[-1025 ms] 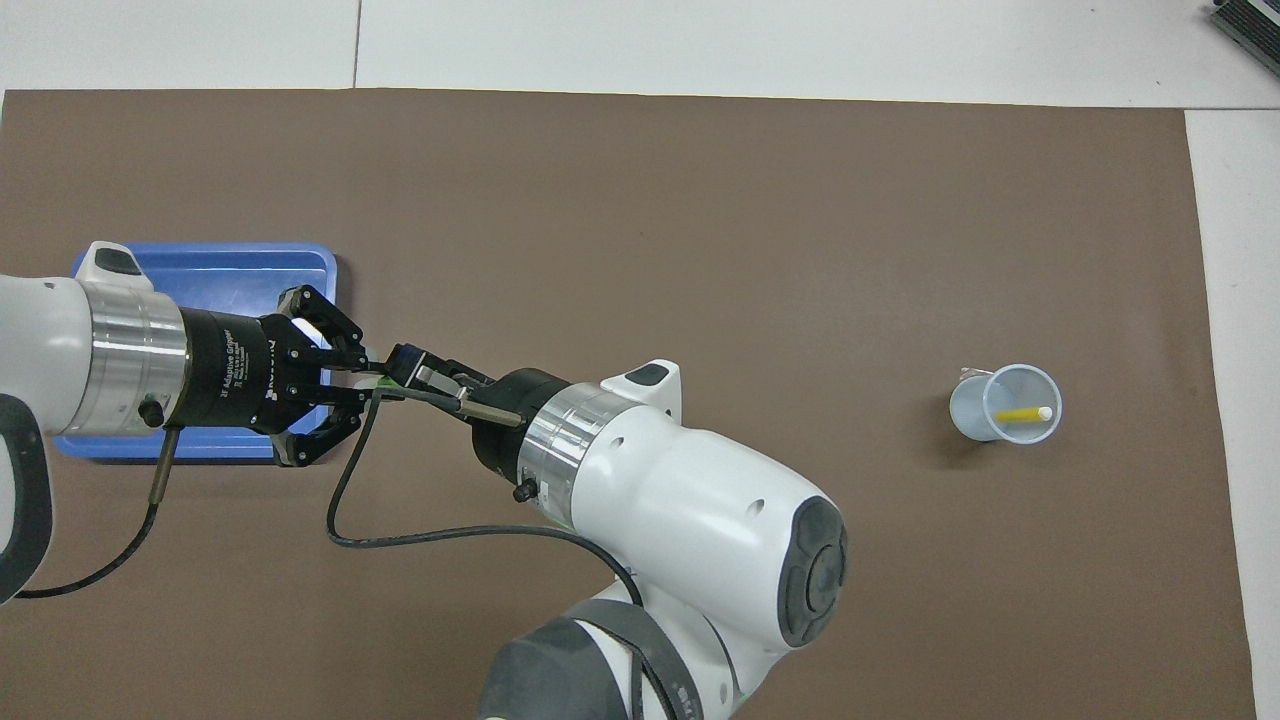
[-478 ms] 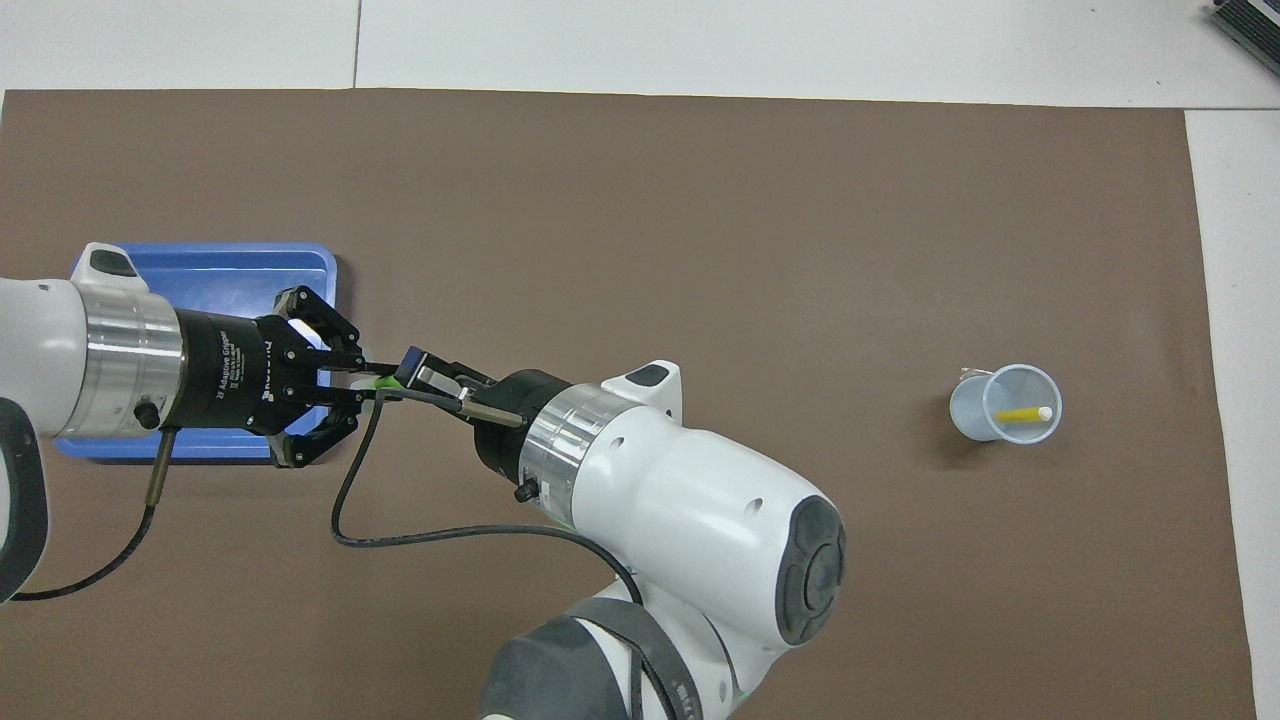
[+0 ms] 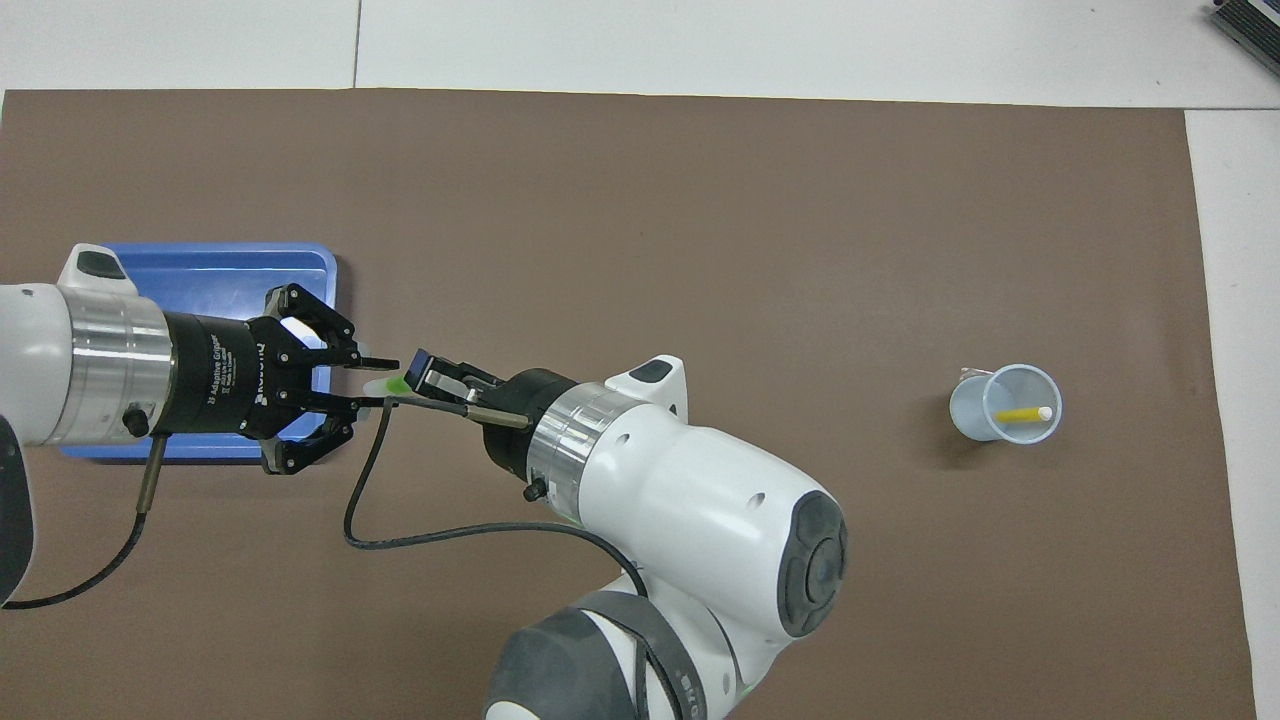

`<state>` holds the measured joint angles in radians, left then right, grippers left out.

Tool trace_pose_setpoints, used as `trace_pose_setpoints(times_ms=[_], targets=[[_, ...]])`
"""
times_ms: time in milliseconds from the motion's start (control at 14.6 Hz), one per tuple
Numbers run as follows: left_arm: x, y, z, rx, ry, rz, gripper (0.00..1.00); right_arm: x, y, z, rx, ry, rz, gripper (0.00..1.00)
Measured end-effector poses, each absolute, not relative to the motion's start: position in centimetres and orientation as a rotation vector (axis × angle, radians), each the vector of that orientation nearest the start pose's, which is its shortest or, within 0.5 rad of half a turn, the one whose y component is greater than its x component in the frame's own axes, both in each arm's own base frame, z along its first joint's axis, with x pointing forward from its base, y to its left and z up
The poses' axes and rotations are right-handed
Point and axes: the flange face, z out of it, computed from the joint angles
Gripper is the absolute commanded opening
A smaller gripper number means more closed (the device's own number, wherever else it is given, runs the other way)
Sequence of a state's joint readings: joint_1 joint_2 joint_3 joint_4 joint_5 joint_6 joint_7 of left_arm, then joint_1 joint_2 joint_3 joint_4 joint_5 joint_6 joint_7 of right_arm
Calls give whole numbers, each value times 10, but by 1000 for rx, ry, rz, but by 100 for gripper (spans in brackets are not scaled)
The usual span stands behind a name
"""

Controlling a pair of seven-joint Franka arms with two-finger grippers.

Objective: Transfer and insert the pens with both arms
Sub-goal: 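Open the left gripper while the right gripper pulls the green pen away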

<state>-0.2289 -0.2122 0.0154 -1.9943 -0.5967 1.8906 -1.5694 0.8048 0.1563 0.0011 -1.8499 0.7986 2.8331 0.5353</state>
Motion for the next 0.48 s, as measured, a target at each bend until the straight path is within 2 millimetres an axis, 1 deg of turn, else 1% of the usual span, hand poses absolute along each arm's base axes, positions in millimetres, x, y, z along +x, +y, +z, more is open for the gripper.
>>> trace_pose_setpoints(times_ms=[137,273,342,410,478], targets=[[487,-148,577,-2572,-2405,690,36,478,432,512,-2221,376,-362,0],[487,-148,574,-2667,-2316,668,36,483,418,499,-2276,268,-416,0],[485,-147,571,-2764,-2209,638,36,488,407,493,-2307,207,-434,0],[482,-144,565,-2880,-2047,594,36,493,393,490,-2334,156,-432,0],[478,-139,559,-2991,-1846,535,36,499,378,491,-2355,110,-422,0]])
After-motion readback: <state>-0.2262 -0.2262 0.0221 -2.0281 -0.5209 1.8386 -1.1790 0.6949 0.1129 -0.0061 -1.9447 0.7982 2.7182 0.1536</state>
